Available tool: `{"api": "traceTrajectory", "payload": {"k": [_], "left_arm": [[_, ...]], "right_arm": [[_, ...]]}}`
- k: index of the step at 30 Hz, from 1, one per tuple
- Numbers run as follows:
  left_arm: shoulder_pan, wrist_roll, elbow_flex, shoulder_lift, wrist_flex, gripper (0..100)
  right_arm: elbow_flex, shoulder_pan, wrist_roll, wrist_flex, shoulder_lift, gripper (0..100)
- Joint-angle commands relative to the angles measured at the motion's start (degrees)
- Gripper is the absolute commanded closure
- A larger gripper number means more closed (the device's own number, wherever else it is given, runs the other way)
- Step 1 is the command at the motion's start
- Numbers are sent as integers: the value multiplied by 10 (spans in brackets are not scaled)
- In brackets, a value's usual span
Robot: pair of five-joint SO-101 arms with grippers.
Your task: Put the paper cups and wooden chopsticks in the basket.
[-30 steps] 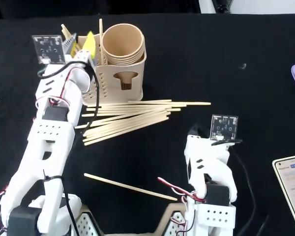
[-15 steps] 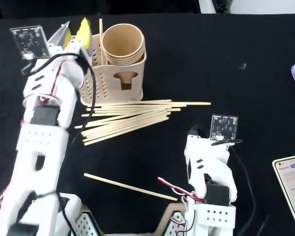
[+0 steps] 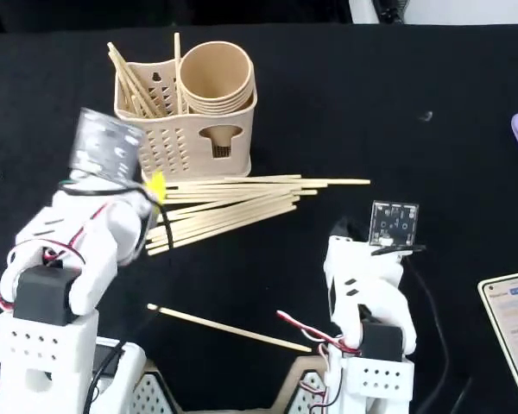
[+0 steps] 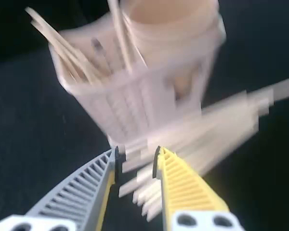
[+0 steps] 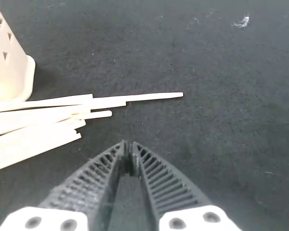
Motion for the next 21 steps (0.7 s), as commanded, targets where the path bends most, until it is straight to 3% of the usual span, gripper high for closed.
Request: {"api": "traceTrajectory", "payload": {"k": [1, 4, 8, 13, 17, 21], "left_arm": [[20, -127, -23, 40, 129, 851], [20, -213, -20, 111, 199, 851], [22, -267, -21, 213, 251, 834], [22, -317, -17, 302, 251, 735], [52, -346, -6, 344, 246, 754], [119, -345, 64, 352, 189, 795]], "right_arm": [[-3, -4, 6, -15, -53, 983], [-3, -4, 6, -15, -53, 983], [-3, -4, 6, -15, -53, 983], [-3, -4, 6, -15, -53, 983], [-3, -4, 6, -15, -53, 983], [-3, -4, 6, -15, -53, 983]]}}
